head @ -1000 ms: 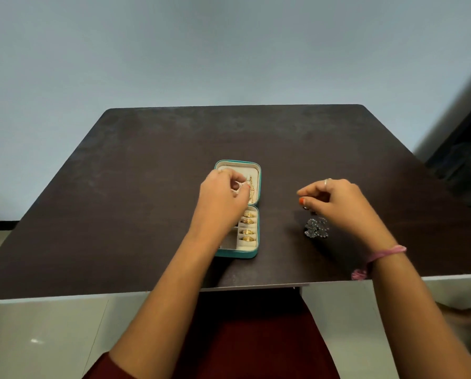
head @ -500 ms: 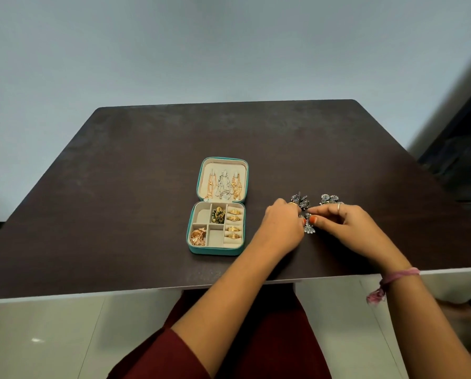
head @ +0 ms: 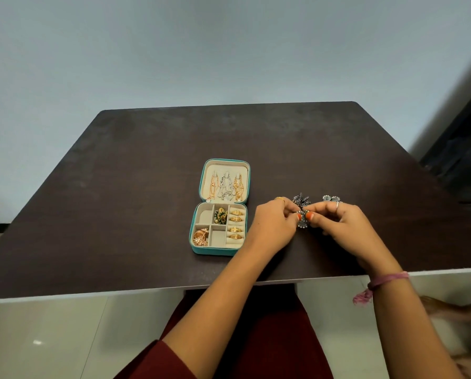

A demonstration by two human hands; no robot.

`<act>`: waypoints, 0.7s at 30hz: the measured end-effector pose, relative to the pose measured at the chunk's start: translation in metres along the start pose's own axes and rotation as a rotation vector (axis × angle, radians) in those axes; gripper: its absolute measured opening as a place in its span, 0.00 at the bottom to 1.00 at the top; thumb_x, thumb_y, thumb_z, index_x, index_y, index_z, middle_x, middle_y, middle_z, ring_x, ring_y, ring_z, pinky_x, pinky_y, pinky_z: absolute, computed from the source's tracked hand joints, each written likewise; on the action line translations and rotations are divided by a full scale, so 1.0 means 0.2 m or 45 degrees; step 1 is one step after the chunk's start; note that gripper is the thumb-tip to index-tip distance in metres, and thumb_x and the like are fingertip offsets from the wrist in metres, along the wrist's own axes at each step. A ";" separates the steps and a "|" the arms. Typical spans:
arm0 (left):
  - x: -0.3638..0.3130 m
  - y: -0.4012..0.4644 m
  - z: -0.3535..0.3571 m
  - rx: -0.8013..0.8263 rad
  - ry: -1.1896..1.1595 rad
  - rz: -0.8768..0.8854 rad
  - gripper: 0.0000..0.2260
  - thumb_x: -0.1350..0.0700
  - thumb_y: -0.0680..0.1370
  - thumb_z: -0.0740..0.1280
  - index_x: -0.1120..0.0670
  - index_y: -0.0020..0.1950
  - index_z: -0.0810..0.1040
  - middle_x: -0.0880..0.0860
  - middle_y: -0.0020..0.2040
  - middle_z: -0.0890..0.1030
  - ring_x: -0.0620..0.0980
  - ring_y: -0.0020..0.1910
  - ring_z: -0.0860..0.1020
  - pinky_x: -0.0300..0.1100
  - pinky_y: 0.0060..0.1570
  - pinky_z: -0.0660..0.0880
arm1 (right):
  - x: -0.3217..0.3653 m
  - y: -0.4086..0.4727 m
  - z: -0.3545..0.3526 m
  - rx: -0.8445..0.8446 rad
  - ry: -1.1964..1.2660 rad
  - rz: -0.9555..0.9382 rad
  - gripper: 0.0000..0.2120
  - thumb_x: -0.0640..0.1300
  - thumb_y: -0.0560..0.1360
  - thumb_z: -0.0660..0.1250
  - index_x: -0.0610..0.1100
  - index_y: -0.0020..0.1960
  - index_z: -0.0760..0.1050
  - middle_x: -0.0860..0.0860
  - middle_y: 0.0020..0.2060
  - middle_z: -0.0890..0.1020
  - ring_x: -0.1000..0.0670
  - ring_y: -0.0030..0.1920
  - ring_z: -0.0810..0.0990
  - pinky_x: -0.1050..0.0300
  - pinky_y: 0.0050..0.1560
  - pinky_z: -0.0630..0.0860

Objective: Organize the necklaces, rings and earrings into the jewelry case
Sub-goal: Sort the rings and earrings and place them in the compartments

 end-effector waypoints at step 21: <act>0.35 -0.27 -0.68 -0.106 -0.204 -0.301 0.07 0.56 0.76 0.70 0.46 0.52 0.82 0.47 0.48 0.83 0.46 0.42 0.82 0.35 0.32 0.75 | 0.27 0.01 0.38 0.020 0.528 -0.044 0.06 0.38 0.75 0.68 0.46 0.50 0.81 0.57 0.37 0.84 0.63 0.39 0.79 0.69 0.38 0.74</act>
Point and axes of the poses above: each hand's wrist, its own y-axis towards the middle knuckle, its own z-axis out of the palm, x = y × z, the point moved 10 cm from there along y, towards the middle knuckle
